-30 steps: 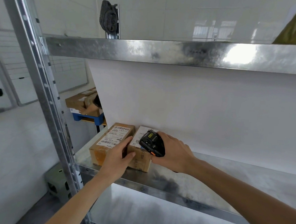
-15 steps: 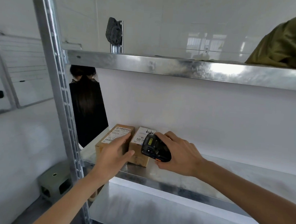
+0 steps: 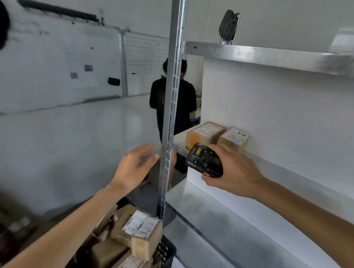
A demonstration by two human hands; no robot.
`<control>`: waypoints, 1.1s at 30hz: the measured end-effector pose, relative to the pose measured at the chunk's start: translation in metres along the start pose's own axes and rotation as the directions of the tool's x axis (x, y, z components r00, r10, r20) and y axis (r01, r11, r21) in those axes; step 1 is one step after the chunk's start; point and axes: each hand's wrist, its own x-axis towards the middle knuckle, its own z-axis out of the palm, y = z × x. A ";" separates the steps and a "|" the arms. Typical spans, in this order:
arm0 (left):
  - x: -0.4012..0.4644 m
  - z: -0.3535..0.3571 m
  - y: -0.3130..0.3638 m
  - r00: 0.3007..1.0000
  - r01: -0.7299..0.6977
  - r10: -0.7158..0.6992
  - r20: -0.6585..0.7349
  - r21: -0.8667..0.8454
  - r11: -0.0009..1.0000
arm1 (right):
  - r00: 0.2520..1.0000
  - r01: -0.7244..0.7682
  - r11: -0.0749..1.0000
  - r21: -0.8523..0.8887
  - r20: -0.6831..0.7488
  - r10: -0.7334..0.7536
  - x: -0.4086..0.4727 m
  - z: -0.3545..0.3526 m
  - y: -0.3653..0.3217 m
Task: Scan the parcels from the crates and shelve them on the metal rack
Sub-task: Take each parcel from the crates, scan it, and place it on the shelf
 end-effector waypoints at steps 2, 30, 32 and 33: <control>-0.030 -0.007 -0.015 0.997 0.065 -0.064 -0.034 0.020 0.998 | 0.998 0.050 0.999 0.014 0.035 -0.051 -0.008 0.021 -0.012; -0.124 0.174 -0.361 0.763 0.645 -0.641 0.080 -0.032 0.764 | 0.802 -0.363 0.909 0.206 0.566 0.192 -0.009 0.452 0.037; -0.121 0.188 -0.372 0.757 0.651 -0.646 0.101 -0.029 0.758 | 0.787 -0.412 0.883 0.227 0.577 0.219 -0.008 0.471 0.042; -0.120 0.193 -0.377 0.756 0.652 -0.646 0.102 -0.040 0.757 | 0.782 -0.434 0.867 0.246 0.581 0.227 -0.006 0.479 0.043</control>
